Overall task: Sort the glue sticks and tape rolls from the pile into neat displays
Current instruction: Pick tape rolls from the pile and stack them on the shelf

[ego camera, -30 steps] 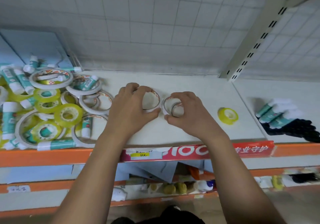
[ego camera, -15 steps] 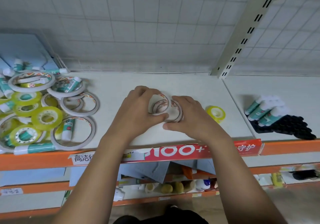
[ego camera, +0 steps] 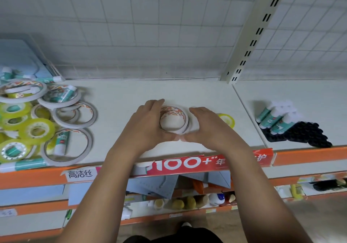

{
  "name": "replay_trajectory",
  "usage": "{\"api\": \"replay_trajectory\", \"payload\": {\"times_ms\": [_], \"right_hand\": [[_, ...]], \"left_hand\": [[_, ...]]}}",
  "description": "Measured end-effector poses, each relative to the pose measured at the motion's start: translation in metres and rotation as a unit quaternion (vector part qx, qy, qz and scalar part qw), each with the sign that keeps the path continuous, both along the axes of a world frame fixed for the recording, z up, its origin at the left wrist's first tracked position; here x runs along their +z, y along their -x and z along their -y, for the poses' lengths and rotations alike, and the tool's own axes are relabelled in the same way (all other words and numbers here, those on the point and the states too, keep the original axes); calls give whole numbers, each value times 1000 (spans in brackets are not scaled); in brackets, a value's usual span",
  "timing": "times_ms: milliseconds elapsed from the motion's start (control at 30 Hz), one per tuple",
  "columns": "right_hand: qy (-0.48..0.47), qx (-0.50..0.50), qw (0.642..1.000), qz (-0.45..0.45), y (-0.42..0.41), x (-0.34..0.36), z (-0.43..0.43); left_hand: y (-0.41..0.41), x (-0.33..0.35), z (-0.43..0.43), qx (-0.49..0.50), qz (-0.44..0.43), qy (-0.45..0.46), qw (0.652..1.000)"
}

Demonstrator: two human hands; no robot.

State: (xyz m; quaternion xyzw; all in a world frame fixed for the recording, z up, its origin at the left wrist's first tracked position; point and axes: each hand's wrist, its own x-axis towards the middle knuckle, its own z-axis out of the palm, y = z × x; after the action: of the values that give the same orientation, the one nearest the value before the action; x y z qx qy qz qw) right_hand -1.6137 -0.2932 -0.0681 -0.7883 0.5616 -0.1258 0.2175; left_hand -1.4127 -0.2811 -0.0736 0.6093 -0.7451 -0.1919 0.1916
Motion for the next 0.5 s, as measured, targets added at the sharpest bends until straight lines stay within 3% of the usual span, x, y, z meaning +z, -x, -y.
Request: {"api": "replay_trajectory", "payload": {"times_ms": [167, 300, 500], "right_hand": [[-20, -1, 1000, -16, -8, 1, 4], [-27, 10, 999, 26, -9, 3, 3], [-44, 8, 999, 18, -11, 5, 5]], "left_hand": [[-11, -3, 2, 30, 31, -54, 998], [-3, -3, 3, 27, 36, -46, 998], [4, -4, 2, 31, 50, -44, 997]]}}
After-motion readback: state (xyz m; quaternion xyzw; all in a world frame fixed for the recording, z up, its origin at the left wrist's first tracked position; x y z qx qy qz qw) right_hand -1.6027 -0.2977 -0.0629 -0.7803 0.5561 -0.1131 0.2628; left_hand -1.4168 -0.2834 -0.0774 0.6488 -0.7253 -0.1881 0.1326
